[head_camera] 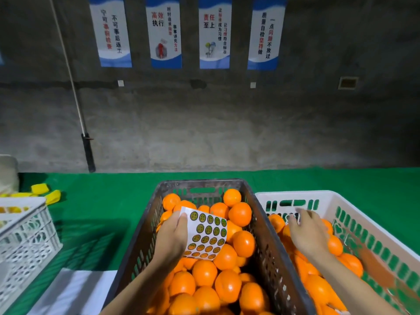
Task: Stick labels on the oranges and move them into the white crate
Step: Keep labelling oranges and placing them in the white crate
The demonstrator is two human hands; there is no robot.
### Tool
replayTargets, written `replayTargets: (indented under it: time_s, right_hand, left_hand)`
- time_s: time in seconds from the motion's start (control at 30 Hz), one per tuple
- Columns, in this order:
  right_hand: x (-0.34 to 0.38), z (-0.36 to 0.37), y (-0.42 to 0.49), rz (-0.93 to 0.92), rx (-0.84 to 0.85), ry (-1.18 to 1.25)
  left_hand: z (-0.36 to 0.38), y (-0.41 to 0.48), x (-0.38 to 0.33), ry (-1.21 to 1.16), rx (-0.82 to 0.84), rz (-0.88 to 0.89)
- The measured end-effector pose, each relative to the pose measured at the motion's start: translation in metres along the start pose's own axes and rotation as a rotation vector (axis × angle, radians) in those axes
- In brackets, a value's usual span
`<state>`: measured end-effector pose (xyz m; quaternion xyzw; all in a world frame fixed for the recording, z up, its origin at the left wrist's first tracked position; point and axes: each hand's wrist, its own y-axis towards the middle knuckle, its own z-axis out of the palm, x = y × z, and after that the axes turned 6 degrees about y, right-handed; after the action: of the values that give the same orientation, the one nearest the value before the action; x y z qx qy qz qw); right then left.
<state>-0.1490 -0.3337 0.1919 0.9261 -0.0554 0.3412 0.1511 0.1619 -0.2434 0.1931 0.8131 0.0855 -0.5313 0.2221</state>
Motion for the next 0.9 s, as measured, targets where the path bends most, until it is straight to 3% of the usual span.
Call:
replayTargets:
  time_s: [0.07,0.17,0.27,0.53,0.73,0.9]
  right_hand:
    - [0.047,-0.001,-0.014,-0.287,-0.085,0.165]
    - [0.111,0.02,-0.048,-0.645,0.085,0.142]
    - [0.139,0.056,-0.071,-0.804,0.219,0.107]
    - [0.118,0.087,-0.078,-0.772,0.183,0.272]
    - [0.119,0.089,-0.082,-0.697,0.214,0.322]
    - [0.119,0.088,-0.084,-0.669,0.158,0.294]
  left_hand:
    - [0.001,0.002,0.0,0.02,-0.013,0.006]
    - [0.002,0.003,-0.001,0.064,-0.021,0.024]
    - [0.003,0.002,0.001,0.172,-0.049,0.088]
    - [0.0,-0.001,0.002,0.489,-0.026,0.251]
    - [-0.002,-0.001,-0.005,0.456,0.004,0.353]
    - [-0.001,-0.003,-0.005,0.339,0.034,0.272]
